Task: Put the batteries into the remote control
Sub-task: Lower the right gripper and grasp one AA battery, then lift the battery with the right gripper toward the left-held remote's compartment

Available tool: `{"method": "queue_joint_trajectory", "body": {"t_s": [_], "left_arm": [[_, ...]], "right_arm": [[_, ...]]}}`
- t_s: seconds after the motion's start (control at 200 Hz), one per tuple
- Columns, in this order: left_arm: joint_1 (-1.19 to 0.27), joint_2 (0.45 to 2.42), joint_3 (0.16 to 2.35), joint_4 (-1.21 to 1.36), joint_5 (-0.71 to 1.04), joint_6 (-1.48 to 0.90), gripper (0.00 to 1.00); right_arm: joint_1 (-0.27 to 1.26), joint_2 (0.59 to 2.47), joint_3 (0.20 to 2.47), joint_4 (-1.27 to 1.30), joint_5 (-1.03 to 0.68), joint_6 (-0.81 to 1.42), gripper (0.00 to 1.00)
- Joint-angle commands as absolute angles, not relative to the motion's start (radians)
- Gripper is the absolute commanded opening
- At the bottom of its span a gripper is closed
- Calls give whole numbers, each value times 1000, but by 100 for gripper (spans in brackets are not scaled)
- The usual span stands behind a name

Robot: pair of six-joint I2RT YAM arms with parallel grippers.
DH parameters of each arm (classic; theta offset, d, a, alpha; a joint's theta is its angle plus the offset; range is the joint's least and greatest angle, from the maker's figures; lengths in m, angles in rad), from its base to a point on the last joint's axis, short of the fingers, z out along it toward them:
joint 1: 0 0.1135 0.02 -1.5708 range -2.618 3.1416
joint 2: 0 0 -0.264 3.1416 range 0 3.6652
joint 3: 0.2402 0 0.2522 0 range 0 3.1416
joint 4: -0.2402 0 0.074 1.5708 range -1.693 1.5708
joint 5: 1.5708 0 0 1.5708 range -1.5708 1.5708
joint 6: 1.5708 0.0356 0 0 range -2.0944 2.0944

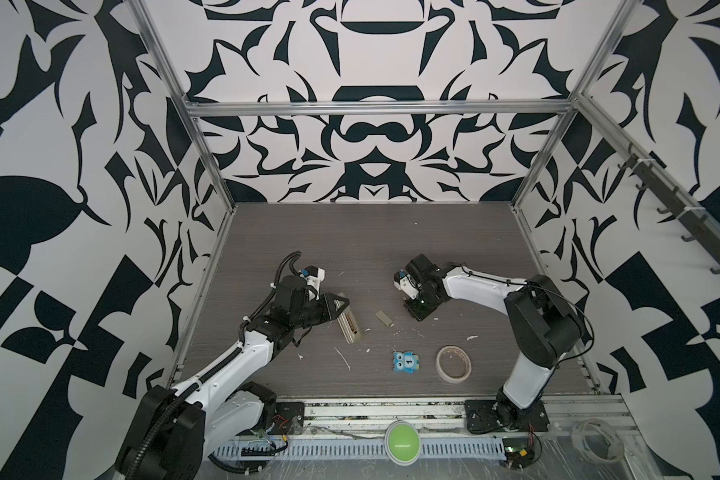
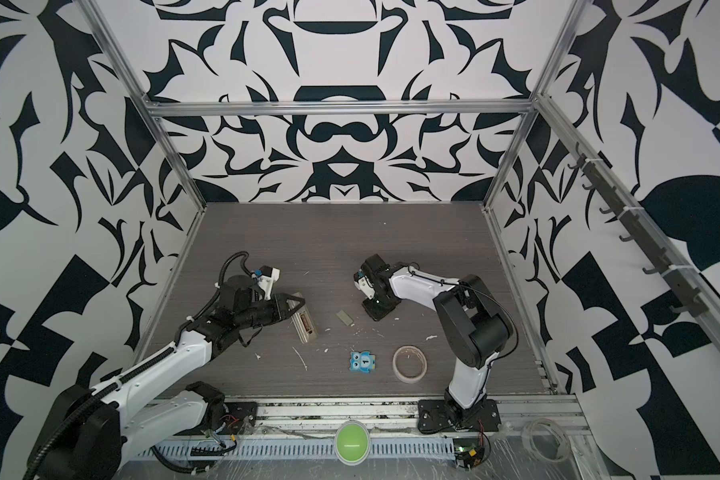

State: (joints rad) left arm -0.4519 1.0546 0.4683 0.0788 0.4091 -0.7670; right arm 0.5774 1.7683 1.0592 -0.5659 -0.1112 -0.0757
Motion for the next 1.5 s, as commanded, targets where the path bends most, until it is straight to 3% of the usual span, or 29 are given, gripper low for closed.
{"method": "queue_joint_trajectory", "body": {"t_s": [0.0,0.875,1.495], "left_arm": [[-449,1059,472,95,423,-766,0],[-448,1059,463,91,395,-761,0],[-448,1067,434,288,378,-821,0]], "right_arm": [[579,1761,1066,-591,-120,-84,21],[583,1766,1067,-592,-146,-90,13],[609,1651,1021,-568,-250,-76,0]]}}
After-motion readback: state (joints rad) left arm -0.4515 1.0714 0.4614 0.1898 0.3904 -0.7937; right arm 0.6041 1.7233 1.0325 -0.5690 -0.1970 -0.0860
